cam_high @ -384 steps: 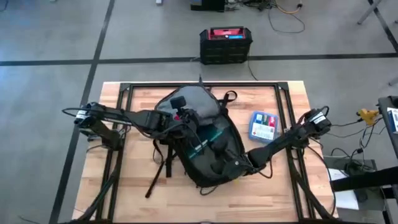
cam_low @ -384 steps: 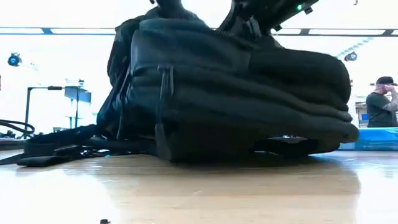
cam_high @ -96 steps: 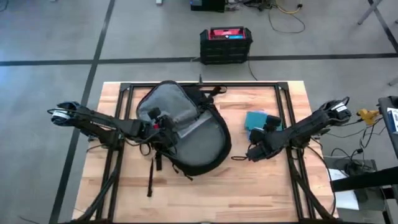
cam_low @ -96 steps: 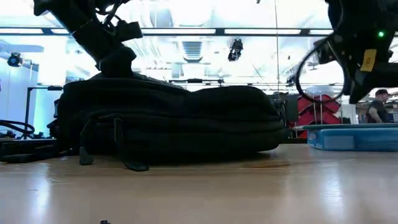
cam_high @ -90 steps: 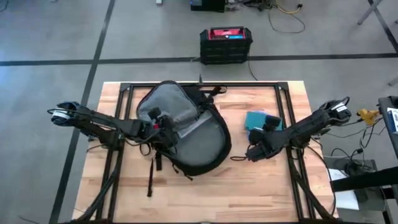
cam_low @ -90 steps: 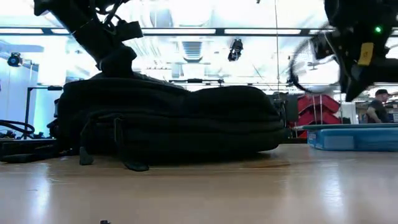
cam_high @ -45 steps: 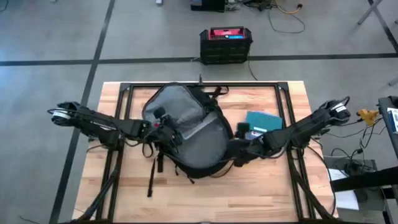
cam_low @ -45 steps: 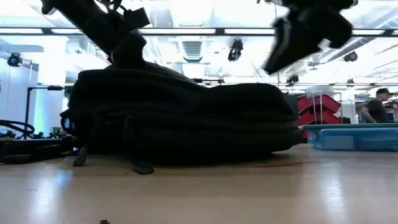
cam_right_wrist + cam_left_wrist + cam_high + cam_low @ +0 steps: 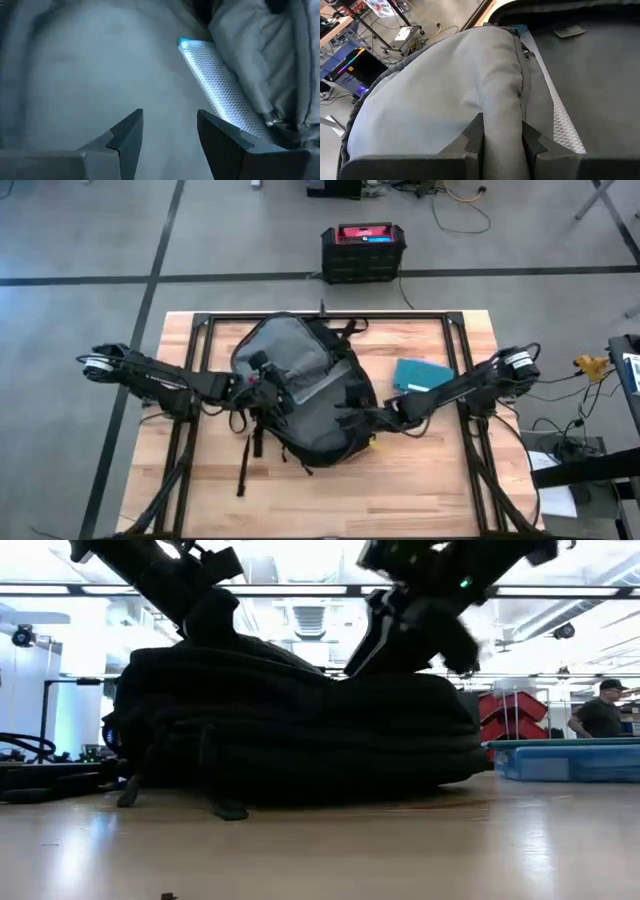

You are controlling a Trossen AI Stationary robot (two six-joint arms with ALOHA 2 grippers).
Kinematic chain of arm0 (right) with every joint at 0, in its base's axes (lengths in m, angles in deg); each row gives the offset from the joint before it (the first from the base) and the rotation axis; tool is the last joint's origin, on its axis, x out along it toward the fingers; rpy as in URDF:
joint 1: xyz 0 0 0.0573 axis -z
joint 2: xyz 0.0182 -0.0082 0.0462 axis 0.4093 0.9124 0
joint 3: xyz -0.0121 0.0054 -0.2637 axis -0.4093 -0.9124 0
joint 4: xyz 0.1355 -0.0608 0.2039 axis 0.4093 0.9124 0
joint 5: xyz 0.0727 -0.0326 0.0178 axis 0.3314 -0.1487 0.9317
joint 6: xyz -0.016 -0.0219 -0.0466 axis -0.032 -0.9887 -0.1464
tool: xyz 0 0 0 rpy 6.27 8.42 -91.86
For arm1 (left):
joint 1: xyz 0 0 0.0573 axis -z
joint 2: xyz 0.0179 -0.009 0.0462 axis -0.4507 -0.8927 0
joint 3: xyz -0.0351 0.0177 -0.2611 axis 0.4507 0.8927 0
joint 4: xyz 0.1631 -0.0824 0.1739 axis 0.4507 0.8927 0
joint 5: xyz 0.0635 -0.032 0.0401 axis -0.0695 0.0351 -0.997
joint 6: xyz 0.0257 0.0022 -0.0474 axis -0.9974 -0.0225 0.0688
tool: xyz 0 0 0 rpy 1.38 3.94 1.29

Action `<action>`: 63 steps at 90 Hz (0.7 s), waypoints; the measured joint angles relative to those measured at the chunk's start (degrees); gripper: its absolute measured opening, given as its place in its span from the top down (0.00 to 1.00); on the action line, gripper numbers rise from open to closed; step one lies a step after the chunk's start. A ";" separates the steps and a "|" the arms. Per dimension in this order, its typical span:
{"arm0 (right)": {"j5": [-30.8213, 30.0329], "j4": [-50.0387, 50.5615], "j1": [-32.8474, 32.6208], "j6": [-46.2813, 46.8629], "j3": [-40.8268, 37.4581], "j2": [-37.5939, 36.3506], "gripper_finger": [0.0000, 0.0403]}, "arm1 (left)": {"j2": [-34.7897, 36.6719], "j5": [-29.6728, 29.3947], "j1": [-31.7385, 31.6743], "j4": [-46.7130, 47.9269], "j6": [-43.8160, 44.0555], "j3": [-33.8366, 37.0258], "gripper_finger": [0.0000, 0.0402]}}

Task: Unpack backpack
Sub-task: Remove the white mesh zipper pouch from the backpack

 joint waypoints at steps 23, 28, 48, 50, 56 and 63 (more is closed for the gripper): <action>2.57 -3.62 4.57 -2.93 0.07 2.40 0.56 | 0.01 -0.02 -0.01 -0.20 -0.20 0.00 0.89; 3.57 -3.99 5.53 -2.94 0.07 3.01 0.56 | 0.01 -0.02 0.00 -0.24 -0.20 -0.02 0.89; 4.34 -3.98 8.56 -3.99 3.13 6.38 0.57 | 0.01 -0.04 0.00 -0.46 -0.17 -0.02 0.89; 4.23 -4.00 8.92 -3.97 3.70 6.80 0.57 | 0.01 -0.04 0.00 -0.44 -0.17 -0.02 0.89; 4.06 -4.05 9.96 -4.03 5.23 7.81 0.57 | 0.01 -0.04 0.00 -0.56 -0.15 -0.04 0.89; 4.04 -3.66 11.12 -5.31 6.97 9.17 0.57 | 0.01 -0.02 0.00 -0.61 -0.15 -0.04 0.89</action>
